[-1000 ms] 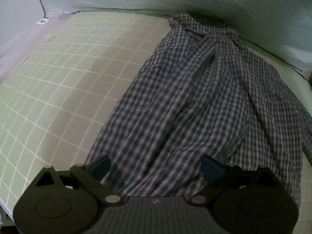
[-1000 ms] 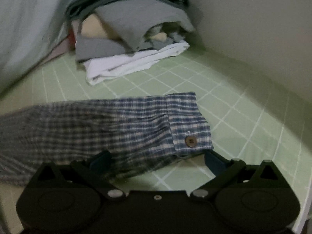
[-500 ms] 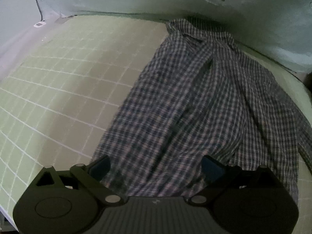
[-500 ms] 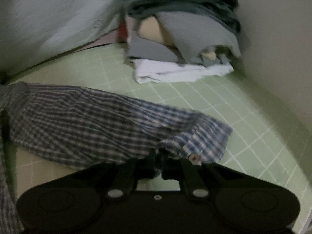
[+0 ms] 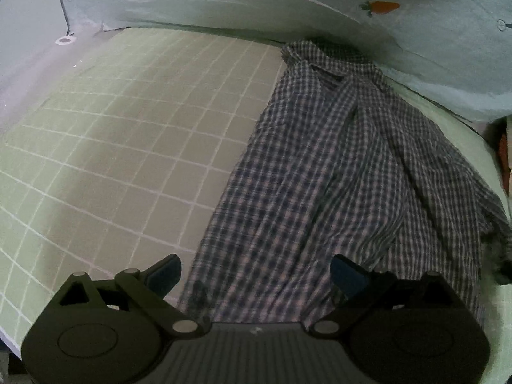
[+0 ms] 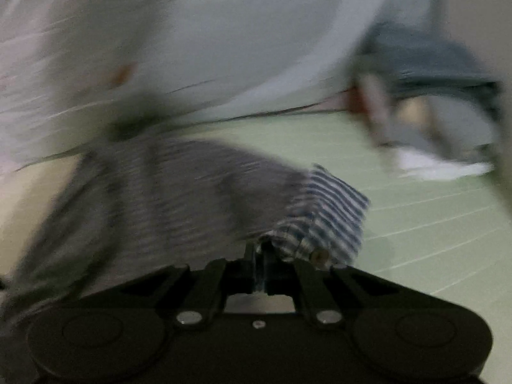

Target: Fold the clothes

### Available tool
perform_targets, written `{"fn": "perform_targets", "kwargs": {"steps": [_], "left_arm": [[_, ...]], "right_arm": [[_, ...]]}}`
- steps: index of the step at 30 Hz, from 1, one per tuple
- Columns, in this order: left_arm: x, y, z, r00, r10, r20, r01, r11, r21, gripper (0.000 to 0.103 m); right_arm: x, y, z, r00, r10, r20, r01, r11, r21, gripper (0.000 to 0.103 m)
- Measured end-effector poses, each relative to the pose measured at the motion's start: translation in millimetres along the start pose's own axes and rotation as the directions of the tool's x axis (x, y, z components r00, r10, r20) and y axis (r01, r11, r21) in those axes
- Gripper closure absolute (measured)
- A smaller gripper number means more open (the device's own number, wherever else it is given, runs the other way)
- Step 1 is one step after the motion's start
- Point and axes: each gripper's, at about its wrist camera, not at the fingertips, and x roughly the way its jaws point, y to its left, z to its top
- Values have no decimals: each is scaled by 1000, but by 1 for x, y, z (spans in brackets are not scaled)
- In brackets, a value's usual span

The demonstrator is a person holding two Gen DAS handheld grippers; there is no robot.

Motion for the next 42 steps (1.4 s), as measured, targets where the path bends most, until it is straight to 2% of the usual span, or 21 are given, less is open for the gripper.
{"fn": "perform_targets", "kwargs": {"steps": [1, 2, 3, 4, 5, 9, 11, 15, 22, 29, 32, 34, 35, 38, 39, 40, 41, 42], "left_arm": [[-1, 2, -1, 1000, -1, -1, 1, 1000, 5, 4], [-3, 3, -2, 1000, 0, -1, 0, 1000, 13, 4], [-4, 4, -4, 1000, 0, 0, 0, 1000, 23, 4], [-6, 5, -5, 1000, 1, 3, -1, 999, 34, 4], [-7, 5, -7, 1000, 2, 5, -2, 999, 45, 4], [-6, -3, -14, 1000, -7, -4, 7, 996, 89, 4], [-3, -13, -20, 1000, -13, -14, 15, 993, 119, 4], [-1, -40, -34, 999, -40, -32, 46, 981, 189, 4], [5, -103, -42, 996, -87, -29, 92, 957, 276, 4], [10, -181, -41, 980, -194, -39, 196, 923, 330, 4], [13, -210, -42, 958, -272, -90, 286, 900, 329, 7], [17, -226, -45, 939, -313, -143, 343, 881, 325, 20], [19, -233, -46, 929, -330, -168, 368, 872, 323, 23], [29, -251, -51, 911, -353, -215, 408, 852, 328, 46], [32, -255, -52, 906, -353, -231, 415, 849, 329, 64], [35, -258, -52, 905, -349, -245, 416, 849, 325, 88], [38, -260, -52, 903, -343, -257, 415, 851, 322, 98], [39, -261, -51, 905, -339, -257, 410, 853, 322, 100]], "right_arm": [[2, 12, -6, 999, 32, -27, -32, 999, -8, 97], [4, 24, -13, 997, 55, -55, -56, 998, -16, 89], [3, 31, -18, 996, 59, -72, -61, 998, -23, 69], [1, 37, -24, 995, 54, -84, -56, 998, -28, 57], [-3, 38, -26, 996, 44, -80, -46, 999, -20, 40], [-27, 22, -30, 999, 0, -32, 3, 997, 72, 18], [-38, 10, -33, 999, -50, -12, 51, 992, 114, 12], [-50, -17, -41, 986, -163, -26, 165, 972, 166, 11], [-49, -70, -57, 937, -322, -134, 343, 922, 179, 4], [-46, -116, -54, 922, -353, -157, 378, 910, 173, 2], [-40, -127, -52, 920, -351, -173, 381, 905, 188, 1], [-38, -133, -50, 920, -350, -175, 381, 904, 196, 2], [-37, -135, -50, 920, -349, -175, 381, 903, 199, 2], [-36, -142, -47, 921, -350, -170, 380, 903, 200, 1], [-35, -144, -46, 921, -350, -169, 380, 903, 201, 1], [-35, -146, -46, 921, -351, -170, 381, 902, 204, 1], [-34, -148, -45, 921, -351, -171, 381, 901, 206, 1], [-34, -149, -45, 920, -351, -173, 382, 900, 209, 1]]}}
